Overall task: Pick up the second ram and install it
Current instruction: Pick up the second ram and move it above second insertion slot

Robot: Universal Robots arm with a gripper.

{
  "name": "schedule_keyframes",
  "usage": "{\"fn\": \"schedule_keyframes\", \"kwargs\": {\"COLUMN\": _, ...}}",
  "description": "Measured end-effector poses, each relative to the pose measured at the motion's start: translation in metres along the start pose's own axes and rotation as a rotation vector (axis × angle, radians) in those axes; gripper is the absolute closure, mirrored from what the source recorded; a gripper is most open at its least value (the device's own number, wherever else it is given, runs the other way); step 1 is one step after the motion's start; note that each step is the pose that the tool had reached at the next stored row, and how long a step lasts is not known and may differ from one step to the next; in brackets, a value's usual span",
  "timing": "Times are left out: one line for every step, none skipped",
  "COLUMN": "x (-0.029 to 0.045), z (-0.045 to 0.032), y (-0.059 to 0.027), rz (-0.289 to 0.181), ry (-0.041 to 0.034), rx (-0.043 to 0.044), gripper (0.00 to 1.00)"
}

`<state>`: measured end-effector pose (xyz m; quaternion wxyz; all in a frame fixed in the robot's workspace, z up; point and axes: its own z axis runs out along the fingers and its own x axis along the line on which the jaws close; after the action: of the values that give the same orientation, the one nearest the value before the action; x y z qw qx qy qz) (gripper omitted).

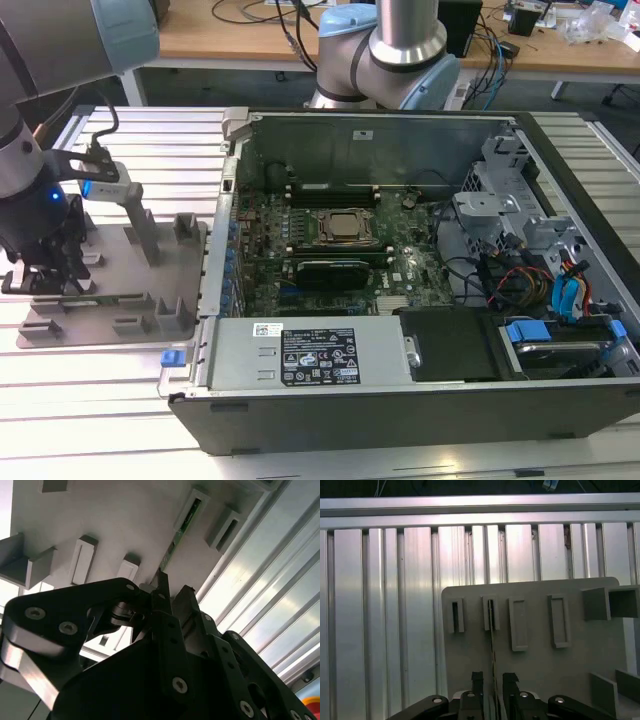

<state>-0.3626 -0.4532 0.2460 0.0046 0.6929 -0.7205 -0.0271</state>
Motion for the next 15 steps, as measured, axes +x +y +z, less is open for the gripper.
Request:
{"fn": "schedule_keyframes", "kwargs": {"x": 0.0000, "z": 0.0013, "y": -0.0001, "rz": 0.000, "ry": -0.0001, "rx": 0.0001, "gripper": 0.70}}
{"fn": "schedule_keyframes", "kwargs": {"x": 0.0001, "z": 0.0031, "y": -0.0002, "rz": 0.000, "ry": 0.0001, "rx": 0.0000, "gripper": 0.70}}
{"fn": "schedule_keyframes", "kwargs": {"x": -0.0001, "z": 0.0042, "y": -0.0002, "rz": 0.000, "ry": 0.0000, "rx": 0.0000, "gripper": 0.70}}
{"fn": "schedule_keyframes", "kwargs": {"x": -0.0006, "z": 0.0051, "y": -0.0001, "rz": 0.000, "ry": 0.0001, "rx": -0.0002, "gripper": 0.70}}
{"fn": "schedule_keyframes", "kwargs": {"x": -0.0011, "z": 0.0057, "y": -0.0001, "rz": 0.000, "ry": 0.0000, "rx": -0.0001, "gripper": 0.70}}
{"fn": "schedule_keyframes", "kwargs": {"x": -0.0025, "z": 0.0065, "y": -0.0002, "rz": 0.000, "ry": 0.0001, "rx": 0.0002, "gripper": 0.70}}
{"fn": "schedule_keyframes", "kwargs": {"x": -0.0049, "z": 0.0072, "y": -0.0002, "rz": 0.000, "ry": 0.0000, "rx": 0.0001, "gripper": 0.70}}
{"fn": "schedule_keyframes", "kwargs": {"x": -0.0063, "z": 0.0076, "y": -0.0001, "rz": 0.000, "ry": 0.0000, "rx": 0.0000, "gripper": 0.70}}
{"fn": "schedule_keyframes", "kwargs": {"x": -0.0074, "z": 0.0095, "y": 0.0000, "rz": -0.001, "ry": -0.0001, "rx": 0.0001, "gripper": 0.70}}
{"fn": "schedule_keyframes", "kwargs": {"x": -0.0073, "z": 0.0127, "y": -0.0001, "rz": -0.006, "ry": 0.0003, "rx": -0.0002, "gripper": 0.70}}
{"fn": "schedule_keyframes", "kwargs": {"x": -0.0073, "z": 0.0164, "y": -0.0003, "rz": -0.008, "ry": 0.0004, "rx": -0.0003, "gripper": 0.70}}
{"fn": "schedule_keyframes", "kwargs": {"x": -0.0072, "z": 0.0197, "y": -0.0004, "rz": -0.008, "ry": 0.0003, "rx": -0.0001, "gripper": 0.70}}
{"fn": "schedule_keyframes", "kwargs": {"x": -0.0070, "z": 0.0256, "y": -0.0007, "rz": -0.008, "ry": 0.0004, "rx": -0.0002, "gripper": 0.70}}
{"fn": "schedule_keyframes", "kwargs": {"x": -0.0067, "z": 0.0303, "y": -0.0008, "rz": -0.008, "ry": 0.0003, "rx": -0.0002, "gripper": 0.70}}
{"fn": "schedule_keyframes", "kwargs": {"x": -0.0063, "z": 0.0340, "y": -0.0010, "rz": -0.008, "ry": 0.0004, "rx": -0.0003, "gripper": 0.70}}
